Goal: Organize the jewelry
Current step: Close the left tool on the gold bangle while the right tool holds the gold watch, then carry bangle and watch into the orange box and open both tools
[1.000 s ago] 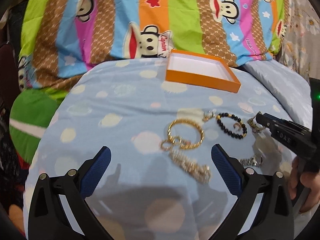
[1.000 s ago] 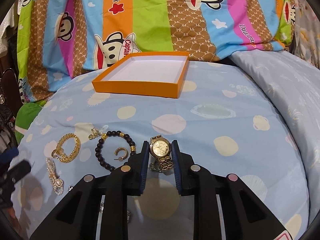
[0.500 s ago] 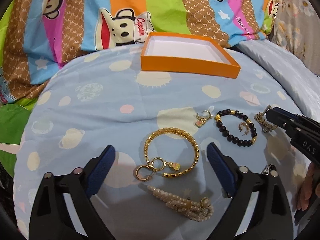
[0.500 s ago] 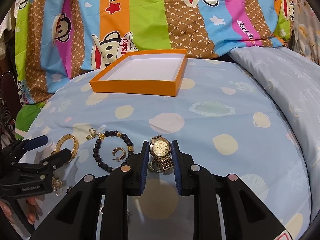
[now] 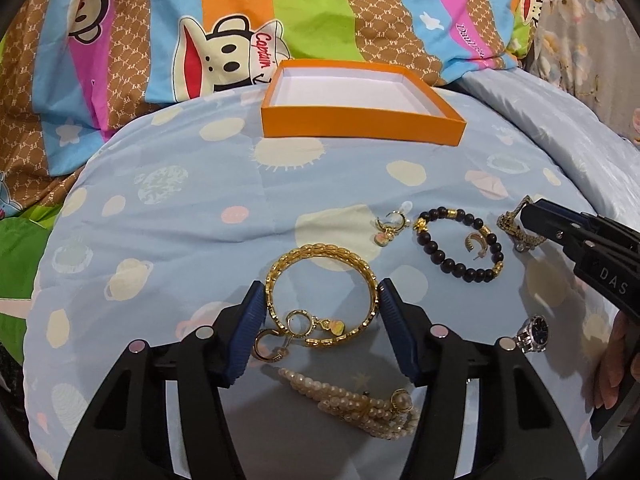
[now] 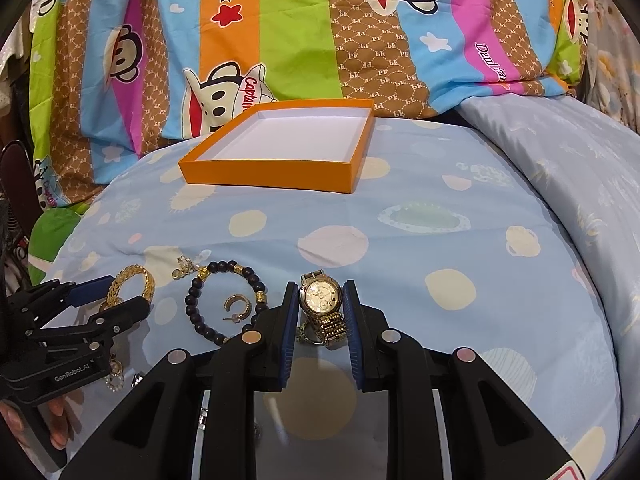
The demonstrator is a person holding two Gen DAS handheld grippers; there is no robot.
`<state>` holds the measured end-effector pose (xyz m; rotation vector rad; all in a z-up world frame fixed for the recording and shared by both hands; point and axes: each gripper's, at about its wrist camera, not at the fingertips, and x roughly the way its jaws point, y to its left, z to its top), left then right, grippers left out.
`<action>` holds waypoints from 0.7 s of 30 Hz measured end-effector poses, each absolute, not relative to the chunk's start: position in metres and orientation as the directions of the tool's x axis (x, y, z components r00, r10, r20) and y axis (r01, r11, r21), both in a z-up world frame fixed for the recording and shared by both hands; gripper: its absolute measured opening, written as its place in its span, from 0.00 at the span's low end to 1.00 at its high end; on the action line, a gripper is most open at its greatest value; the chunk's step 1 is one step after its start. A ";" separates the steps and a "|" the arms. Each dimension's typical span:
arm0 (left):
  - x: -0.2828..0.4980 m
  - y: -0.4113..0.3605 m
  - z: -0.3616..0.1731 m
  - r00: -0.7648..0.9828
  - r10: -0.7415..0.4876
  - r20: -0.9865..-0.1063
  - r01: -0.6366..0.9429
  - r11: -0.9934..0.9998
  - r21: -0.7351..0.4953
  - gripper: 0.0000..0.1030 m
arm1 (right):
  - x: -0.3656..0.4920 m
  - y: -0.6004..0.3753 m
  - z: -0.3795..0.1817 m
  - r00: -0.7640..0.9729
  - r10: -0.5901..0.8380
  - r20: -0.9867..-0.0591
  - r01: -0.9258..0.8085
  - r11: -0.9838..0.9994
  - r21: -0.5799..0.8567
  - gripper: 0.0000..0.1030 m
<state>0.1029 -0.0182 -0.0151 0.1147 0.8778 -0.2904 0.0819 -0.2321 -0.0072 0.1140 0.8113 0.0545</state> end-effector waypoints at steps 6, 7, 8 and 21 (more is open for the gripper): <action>0.100 -0.014 -0.009 0.624 -0.225 -0.749 0.294 0.955 -0.041 0.54 | 0.080 -0.230 -0.005 0.700 0.087 -0.709 -0.009 0.994 0.113 0.20; 0.099 -0.014 -0.008 0.628 -0.223 -0.746 0.291 0.956 -0.041 0.54 | 0.079 -0.230 -0.004 0.705 0.085 -0.705 -0.010 0.994 0.109 0.20; 0.099 -0.014 -0.007 0.631 -0.222 -0.744 0.289 0.956 -0.040 0.54 | 0.078 -0.229 -0.003 0.708 0.083 -0.701 -0.010 0.994 0.107 0.20; 0.094 -0.012 0.016 0.674 -0.215 -0.707 0.284 0.958 -0.020 0.54 | 0.066 -0.221 0.020 0.770 0.089 -0.632 -0.027 0.994 0.107 0.20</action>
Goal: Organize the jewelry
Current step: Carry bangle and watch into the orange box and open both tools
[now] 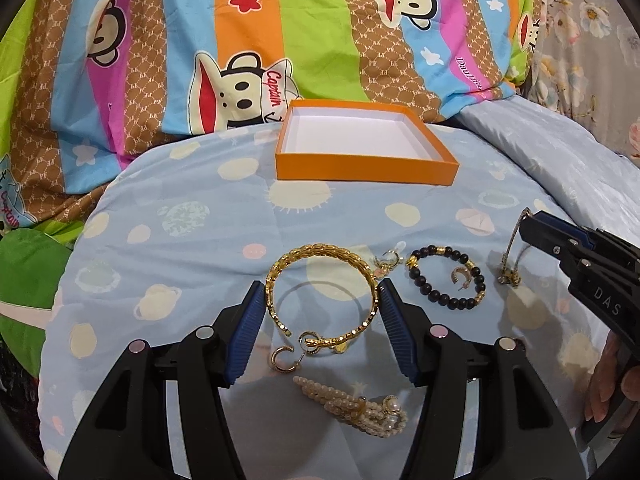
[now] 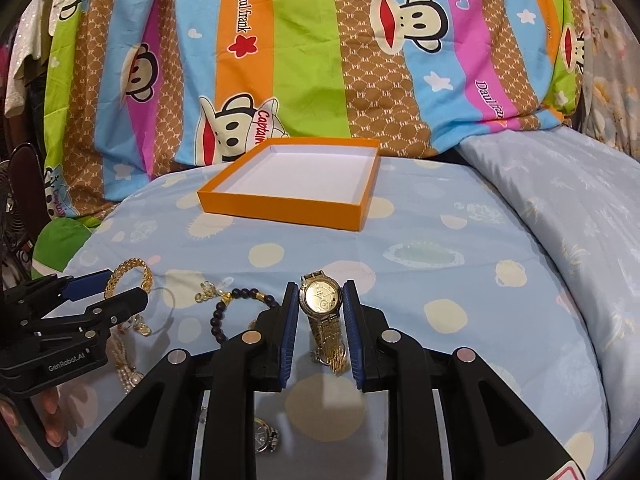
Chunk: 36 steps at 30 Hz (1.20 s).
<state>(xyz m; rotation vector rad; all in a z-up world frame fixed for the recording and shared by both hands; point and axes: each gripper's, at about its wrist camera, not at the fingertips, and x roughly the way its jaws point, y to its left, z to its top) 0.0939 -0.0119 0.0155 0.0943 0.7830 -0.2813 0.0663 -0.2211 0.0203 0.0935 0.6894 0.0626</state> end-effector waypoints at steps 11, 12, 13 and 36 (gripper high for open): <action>0.142 -0.018 0.062 0.727 -0.231 -0.647 0.305 0.952 0.003 0.55 | 0.115 -0.231 0.048 0.767 0.141 -0.625 -0.051 0.986 0.160 0.20; 0.148 -0.019 0.065 0.731 -0.231 -0.642 0.305 0.952 0.004 0.55 | 0.127 -0.234 0.051 0.770 0.138 -0.623 -0.050 0.986 0.156 0.20; 0.161 -0.021 0.069 0.740 -0.229 -0.632 0.300 0.954 0.006 0.55 | 0.135 -0.236 0.053 0.772 0.134 -0.621 -0.049 0.987 0.152 0.20; 0.369 -0.075 0.030 0.685 -0.180 -0.706 0.265 0.964 0.012 0.55 | 0.349 -0.271 0.033 0.723 0.125 -0.679 0.010 0.981 0.192 0.20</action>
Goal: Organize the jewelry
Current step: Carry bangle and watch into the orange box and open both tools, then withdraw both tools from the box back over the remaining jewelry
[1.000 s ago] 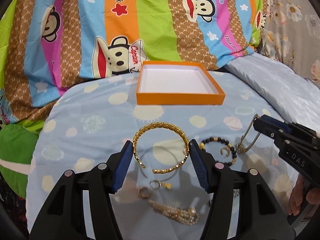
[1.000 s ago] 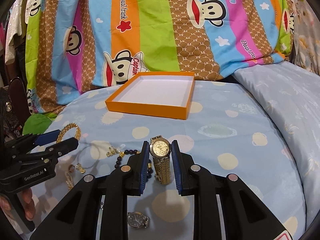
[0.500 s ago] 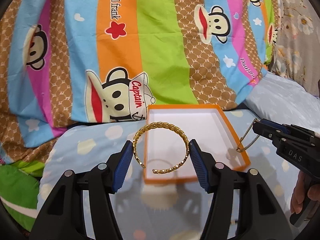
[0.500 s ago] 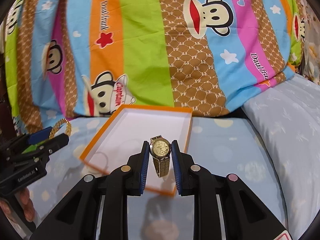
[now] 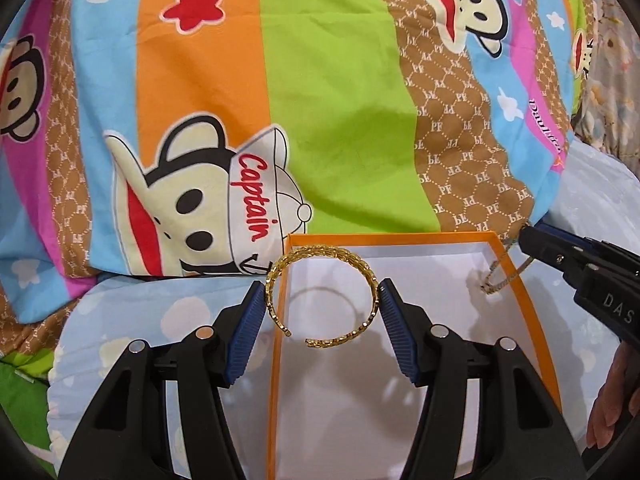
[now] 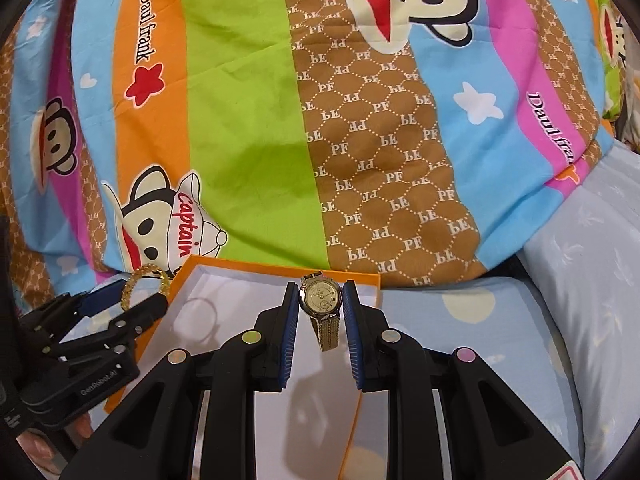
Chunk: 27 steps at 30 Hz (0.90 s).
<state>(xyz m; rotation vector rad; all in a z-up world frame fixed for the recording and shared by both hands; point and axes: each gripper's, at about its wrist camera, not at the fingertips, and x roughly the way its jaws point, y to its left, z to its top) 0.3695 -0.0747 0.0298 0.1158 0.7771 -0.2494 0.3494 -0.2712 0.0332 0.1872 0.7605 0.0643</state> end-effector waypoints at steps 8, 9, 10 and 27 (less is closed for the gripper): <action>0.375 -0.069 0.016 0.665 -0.174 -0.726 0.229 0.973 -0.023 0.70 | 0.343 -0.264 0.024 0.730 0.089 -0.678 0.004 0.991 0.134 0.31; 0.374 -0.065 0.017 0.667 -0.180 -0.723 0.222 0.974 -0.037 0.70 | 0.340 -0.266 0.026 0.733 0.094 -0.673 0.003 0.990 0.142 0.31; 0.372 -0.062 0.017 0.667 -0.183 -0.723 0.219 0.975 -0.045 0.70 | 0.336 -0.266 0.027 0.735 0.100 -0.670 0.000 0.989 0.148 0.31; 0.301 -0.014 -0.002 0.647 -0.097 -0.756 0.174 0.984 0.023 0.70 | 0.266 -0.227 -0.006 0.675 0.108 -0.730 -0.063 0.994 0.088 0.31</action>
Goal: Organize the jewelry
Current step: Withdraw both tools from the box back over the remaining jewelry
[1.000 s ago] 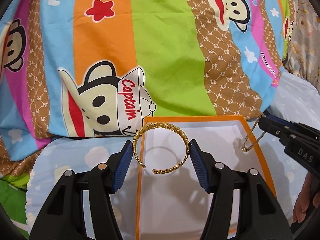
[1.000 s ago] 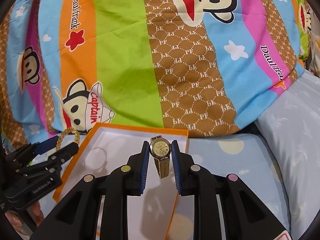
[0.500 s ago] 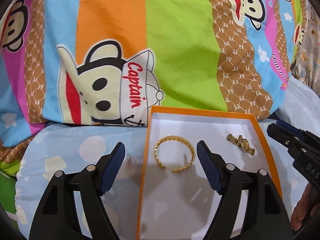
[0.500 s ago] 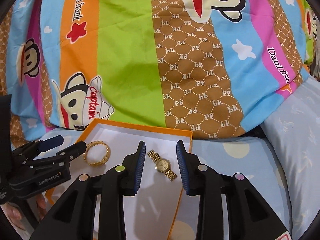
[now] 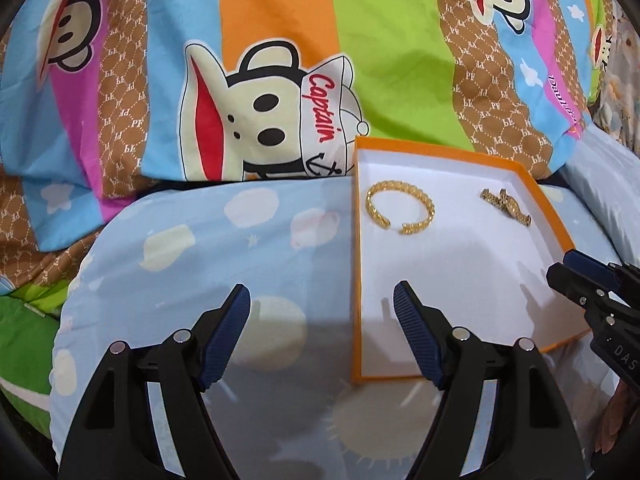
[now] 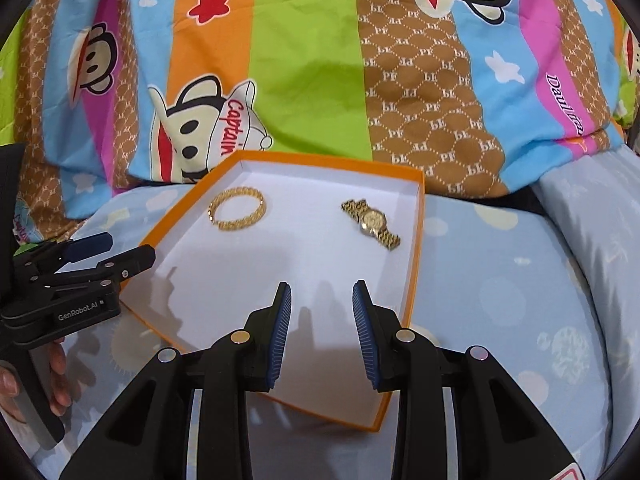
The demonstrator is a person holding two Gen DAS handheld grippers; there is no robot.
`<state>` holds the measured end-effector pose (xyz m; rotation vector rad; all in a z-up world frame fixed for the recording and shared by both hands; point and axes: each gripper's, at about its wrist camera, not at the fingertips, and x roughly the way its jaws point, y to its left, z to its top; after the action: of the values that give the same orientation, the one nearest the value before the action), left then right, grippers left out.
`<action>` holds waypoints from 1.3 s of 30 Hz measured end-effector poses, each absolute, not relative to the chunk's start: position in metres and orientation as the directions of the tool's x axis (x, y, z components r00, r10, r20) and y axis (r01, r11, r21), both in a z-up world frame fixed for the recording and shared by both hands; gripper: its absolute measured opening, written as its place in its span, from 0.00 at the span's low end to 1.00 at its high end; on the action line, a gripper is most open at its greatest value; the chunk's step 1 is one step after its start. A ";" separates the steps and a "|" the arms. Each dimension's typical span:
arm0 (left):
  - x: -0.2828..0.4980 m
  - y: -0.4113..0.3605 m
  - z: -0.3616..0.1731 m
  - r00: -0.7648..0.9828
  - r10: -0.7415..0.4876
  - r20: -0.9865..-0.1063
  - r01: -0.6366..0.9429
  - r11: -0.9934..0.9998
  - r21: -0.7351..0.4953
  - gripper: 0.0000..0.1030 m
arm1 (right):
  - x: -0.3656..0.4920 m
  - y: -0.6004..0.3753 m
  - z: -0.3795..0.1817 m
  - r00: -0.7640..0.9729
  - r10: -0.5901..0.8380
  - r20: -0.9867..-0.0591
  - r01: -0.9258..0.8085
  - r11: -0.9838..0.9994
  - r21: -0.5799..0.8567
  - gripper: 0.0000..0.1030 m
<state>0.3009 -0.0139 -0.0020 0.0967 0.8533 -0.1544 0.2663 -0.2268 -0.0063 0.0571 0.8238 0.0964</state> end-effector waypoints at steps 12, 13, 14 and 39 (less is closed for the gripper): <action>0.274 -0.025 -0.012 0.628 -0.112 -0.770 0.199 0.980 0.020 0.70 | 0.252 -0.236 -0.014 0.655 0.103 -0.749 -0.034 0.994 0.107 0.31; 0.271 -0.026 -0.012 0.630 -0.113 -0.769 0.203 0.979 0.022 0.70 | 0.251 -0.236 -0.015 0.652 0.103 -0.751 -0.035 0.994 0.107 0.31; 0.268 -0.027 -0.012 0.632 -0.114 -0.767 0.207 0.978 0.025 0.70 | 0.249 -0.236 -0.015 0.652 0.100 -0.751 -0.035 0.994 0.102 0.31; 0.157 0.023 0.039 0.724 -0.146 -0.674 0.187 0.982 -0.013 0.84 | 0.095 -0.237 0.031 0.737 0.117 -0.666 -0.051 0.992 0.118 0.40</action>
<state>0.1571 0.0232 0.0386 0.0571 0.7390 -0.1839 0.0952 -0.2368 0.0311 0.0937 0.7366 0.0925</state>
